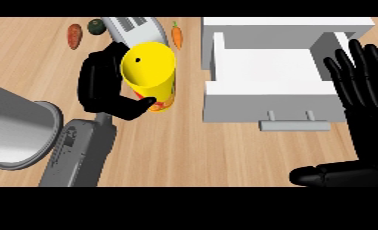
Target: Pick up the cup, place it into the drawer and close the drawer
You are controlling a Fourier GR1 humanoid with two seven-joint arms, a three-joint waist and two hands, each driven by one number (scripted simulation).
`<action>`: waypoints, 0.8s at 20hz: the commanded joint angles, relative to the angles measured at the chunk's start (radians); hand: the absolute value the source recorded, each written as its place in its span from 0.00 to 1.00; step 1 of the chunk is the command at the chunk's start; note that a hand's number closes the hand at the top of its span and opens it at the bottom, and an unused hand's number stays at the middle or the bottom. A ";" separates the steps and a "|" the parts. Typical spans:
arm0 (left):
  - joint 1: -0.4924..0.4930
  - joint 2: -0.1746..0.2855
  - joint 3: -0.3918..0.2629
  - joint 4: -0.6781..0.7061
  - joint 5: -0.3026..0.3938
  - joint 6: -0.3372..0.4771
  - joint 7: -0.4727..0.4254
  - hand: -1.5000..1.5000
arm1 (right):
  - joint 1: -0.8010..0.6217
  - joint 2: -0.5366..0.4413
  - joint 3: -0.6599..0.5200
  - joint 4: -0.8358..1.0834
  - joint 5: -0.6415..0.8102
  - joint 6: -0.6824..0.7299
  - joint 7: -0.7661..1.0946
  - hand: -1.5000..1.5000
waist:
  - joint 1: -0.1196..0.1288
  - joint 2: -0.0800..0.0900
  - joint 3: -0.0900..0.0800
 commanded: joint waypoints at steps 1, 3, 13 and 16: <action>-0.094 0.009 0.010 -0.036 -0.016 0.050 0.107 1.00 | -0.011 -0.028 -0.042 0.004 -0.039 0.024 -0.002 0.00 | -0.002 0.001 0.000; -0.094 -0.047 -0.060 -0.119 -0.054 0.150 0.176 1.00 | 0.026 -0.010 -0.039 0.025 -0.028 0.024 -0.043 0.00 | -0.001 0.000 0.000; -0.449 -0.045 0.007 0.174 -0.117 0.196 0.209 1.00 | 0.041 -0.006 -0.019 -0.024 -0.015 0.017 -0.012 0.00 | -0.009 0.002 0.000; -0.489 -0.049 -0.100 0.232 -0.091 0.292 0.219 1.00 | 0.009 -0.006 -0.009 0.018 0.000 0.019 -0.023 0.00 | -0.014 0.002 0.000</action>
